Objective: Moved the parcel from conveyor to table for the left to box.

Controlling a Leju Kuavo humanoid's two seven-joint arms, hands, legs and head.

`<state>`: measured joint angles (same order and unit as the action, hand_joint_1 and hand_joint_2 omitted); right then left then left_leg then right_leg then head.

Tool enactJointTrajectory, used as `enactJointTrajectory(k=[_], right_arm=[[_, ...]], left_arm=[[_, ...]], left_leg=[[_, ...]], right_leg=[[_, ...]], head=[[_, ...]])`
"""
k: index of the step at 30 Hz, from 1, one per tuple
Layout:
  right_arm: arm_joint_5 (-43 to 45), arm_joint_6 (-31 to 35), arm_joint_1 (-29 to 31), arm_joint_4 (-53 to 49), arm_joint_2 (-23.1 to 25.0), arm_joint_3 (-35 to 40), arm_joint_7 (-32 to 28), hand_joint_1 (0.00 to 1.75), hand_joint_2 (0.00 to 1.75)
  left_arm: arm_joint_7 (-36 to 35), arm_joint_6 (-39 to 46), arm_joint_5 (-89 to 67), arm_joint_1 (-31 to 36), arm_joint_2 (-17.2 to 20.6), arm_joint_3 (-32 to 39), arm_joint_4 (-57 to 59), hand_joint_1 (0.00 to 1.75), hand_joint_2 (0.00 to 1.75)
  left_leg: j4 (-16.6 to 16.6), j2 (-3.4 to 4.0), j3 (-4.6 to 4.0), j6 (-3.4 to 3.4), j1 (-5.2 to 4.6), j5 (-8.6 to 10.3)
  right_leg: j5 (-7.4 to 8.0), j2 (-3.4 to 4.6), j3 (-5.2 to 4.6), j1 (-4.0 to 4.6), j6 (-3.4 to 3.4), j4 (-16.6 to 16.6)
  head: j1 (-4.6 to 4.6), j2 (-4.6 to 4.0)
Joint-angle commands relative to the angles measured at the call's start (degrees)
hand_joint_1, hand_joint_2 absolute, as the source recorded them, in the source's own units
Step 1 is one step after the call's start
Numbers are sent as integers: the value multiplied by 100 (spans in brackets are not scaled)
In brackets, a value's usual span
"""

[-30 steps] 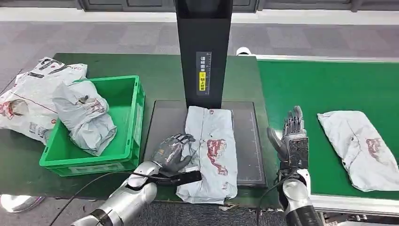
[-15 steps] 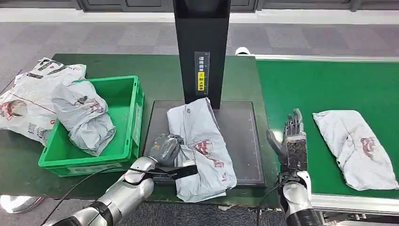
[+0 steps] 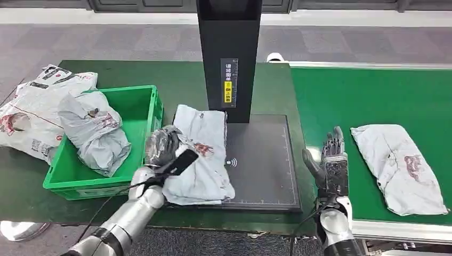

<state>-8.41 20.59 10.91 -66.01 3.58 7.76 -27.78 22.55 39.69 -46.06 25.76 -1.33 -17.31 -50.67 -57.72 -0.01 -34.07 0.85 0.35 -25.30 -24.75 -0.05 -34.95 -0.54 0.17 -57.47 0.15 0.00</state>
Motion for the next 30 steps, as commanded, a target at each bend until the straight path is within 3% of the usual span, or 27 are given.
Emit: enactJointTrajectory(k=[1, 8, 12, 17, 18, 21, 22, 26, 30], right_arm=[[57, 126, 113, 457, 165, -393, -88, 0, 175], [97, 66, -105, 173, 66, -547, -71, 0, 175], [98, 79, -152, 73, 113, -580, -38, 0, 175], [92, 113, -248, -66, 87, -614, 10, 0, 175], [100, 97, -258, -117, 57, -633, 18, 0, 175], [123, 32, -342, -306, -9, -743, 55, 0, 175], [122, 25, -338, -308, -12, -746, 60, 0, 175], [74, -119, -522, -564, -29, -930, 71, 0, 175], [33, -228, -563, -624, 10, -1036, 89, 0, 175]], left_arm=[[112, 31, -1974, 439, 66, 4482, -1595, 175, 175], [323, 31, -2341, 203, 496, 5567, -1888, 175, 175], [-180, 31, -3143, 40, 657, 5681, -2080, 175, 175], [-1938, 31, -4230, -174, 1460, 4485, -1068, 175, 175], [-2414, -611, -4394, -17, 1989, 3494, -49, 175, 175], [-2718, -756, -4303, 519, 2021, 2823, 979, 175, 175], [-2718, -761, -4294, 538, 2011, 2802, 1001, 175, 175], [-519, -2083, -3204, 527, 1633, 1863, 1404, 175, 175], [-624, -2217, -2852, 245, 1599, 1444, 1053, 175, 175]], left_leg=[[-5, 19, -7, 3, 9, -2], [11, 64, 21, 14, 10, -8], [13, 56, 17, 12, 17, -7], [13, 38, 10, 13, 12, -4], [20, 33, 17, 13, 12, -3], [15, -2, 5, 22, 10, 5], [12, -17, -6, 21, 5, 9], [17, -17, 2, 20, 10, 10], [16, -7, 6, 22, 3, 7]], right_leg=[[4, 17, -9, 9, -3, -1], [3, 58, -8, 11, -12, -1], [-5, 51, -4, 18, -19, 2], [-10, 34, -8, 12, -22, -3], [-11, 30, 0, 11, -23, 2], [-15, -6, -12, 10, -27, -3], [-16, -21, -22, 6, -26, -9], [-14, -23, -4, 11, -23, 4], [-8, -11, -9, 4, -28, 0]], head=[[0, 0], [-2, 0], [-2, 0], [0, 0], [0, 0], [0, 0], [0, 0], [0, 0], [0, 0]])
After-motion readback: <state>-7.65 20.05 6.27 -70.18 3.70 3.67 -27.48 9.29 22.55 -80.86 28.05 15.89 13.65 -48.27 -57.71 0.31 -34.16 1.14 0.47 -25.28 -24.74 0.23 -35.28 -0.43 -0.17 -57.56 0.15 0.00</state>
